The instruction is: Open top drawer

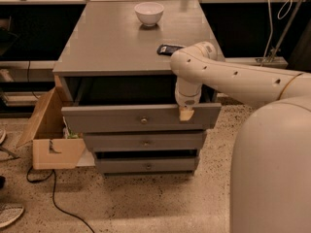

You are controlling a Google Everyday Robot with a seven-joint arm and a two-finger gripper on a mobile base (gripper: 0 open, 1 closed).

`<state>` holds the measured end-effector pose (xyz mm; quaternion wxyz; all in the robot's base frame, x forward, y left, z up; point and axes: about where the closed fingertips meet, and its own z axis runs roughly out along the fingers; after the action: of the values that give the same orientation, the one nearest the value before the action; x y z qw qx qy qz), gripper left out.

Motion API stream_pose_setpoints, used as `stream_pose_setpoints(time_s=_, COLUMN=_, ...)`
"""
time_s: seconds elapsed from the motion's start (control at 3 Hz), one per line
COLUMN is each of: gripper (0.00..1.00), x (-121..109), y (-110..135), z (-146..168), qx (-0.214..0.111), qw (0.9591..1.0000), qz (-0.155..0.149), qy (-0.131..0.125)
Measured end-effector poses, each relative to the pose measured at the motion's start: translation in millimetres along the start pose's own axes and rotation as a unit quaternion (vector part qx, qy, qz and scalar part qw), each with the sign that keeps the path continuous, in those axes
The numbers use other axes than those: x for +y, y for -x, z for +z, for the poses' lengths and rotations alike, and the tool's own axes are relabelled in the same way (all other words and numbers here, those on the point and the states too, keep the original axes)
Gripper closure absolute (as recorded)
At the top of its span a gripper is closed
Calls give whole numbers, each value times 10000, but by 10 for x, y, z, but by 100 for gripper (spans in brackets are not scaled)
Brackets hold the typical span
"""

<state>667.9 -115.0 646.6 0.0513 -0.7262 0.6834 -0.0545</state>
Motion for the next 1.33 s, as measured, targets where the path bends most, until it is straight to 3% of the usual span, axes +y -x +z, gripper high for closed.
stream_pose_setpoints(time_s=0.33, gripper=85, x=141, y=-17, z=-88, qx=-18, qw=9999, qz=86, qy=88)
stream_pose_setpoints(time_s=0.67, gripper=100, x=142, y=-16, z=-79, qx=-18, qw=9999, qz=86, qy=88)
stream_pose_setpoints(time_s=1.33, gripper=100, x=510, y=-60, z=-82, qx=-472, qw=9983, qz=356, qy=7)
